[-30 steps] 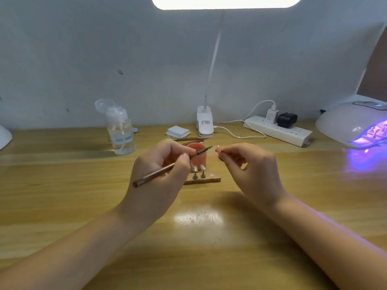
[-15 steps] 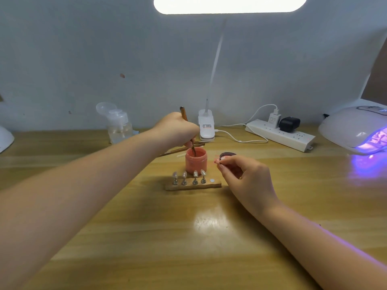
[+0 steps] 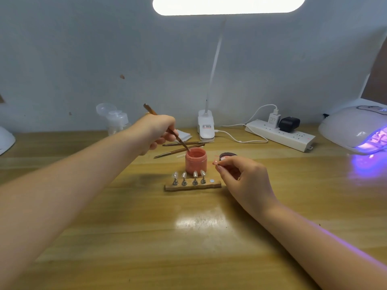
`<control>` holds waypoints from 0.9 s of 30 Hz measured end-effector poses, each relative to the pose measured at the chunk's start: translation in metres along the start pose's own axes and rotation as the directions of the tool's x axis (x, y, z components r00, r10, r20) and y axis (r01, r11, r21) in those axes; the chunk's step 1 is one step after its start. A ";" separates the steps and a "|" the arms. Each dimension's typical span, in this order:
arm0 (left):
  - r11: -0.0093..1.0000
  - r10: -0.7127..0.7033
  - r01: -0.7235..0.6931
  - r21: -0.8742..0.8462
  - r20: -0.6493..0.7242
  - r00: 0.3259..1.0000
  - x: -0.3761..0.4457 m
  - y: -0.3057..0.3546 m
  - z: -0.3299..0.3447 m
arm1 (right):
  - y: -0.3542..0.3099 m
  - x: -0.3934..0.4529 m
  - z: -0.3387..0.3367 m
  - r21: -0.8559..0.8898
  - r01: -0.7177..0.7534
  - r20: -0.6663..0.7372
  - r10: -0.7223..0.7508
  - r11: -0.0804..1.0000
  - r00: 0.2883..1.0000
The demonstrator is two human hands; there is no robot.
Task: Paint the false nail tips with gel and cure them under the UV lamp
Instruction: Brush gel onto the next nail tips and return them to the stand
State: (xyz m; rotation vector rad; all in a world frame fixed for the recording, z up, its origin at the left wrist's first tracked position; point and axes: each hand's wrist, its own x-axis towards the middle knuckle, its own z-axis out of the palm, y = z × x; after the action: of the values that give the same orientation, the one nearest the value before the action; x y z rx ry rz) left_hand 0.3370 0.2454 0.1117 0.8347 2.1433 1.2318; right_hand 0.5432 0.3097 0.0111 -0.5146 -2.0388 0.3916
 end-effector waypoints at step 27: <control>0.607 0.789 -0.794 0.026 -0.131 0.600 -0.100 -0.082 0.030 | -0.011 0.004 -0.007 0.069 0.016 -0.007 -0.016 0.997 1.000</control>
State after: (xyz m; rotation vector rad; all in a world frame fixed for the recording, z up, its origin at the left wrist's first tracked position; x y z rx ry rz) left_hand 0.4046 0.1564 0.0393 1.8772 1.8403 1.7650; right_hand 0.5448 0.3028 0.0229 -0.4567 -2.0145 0.4487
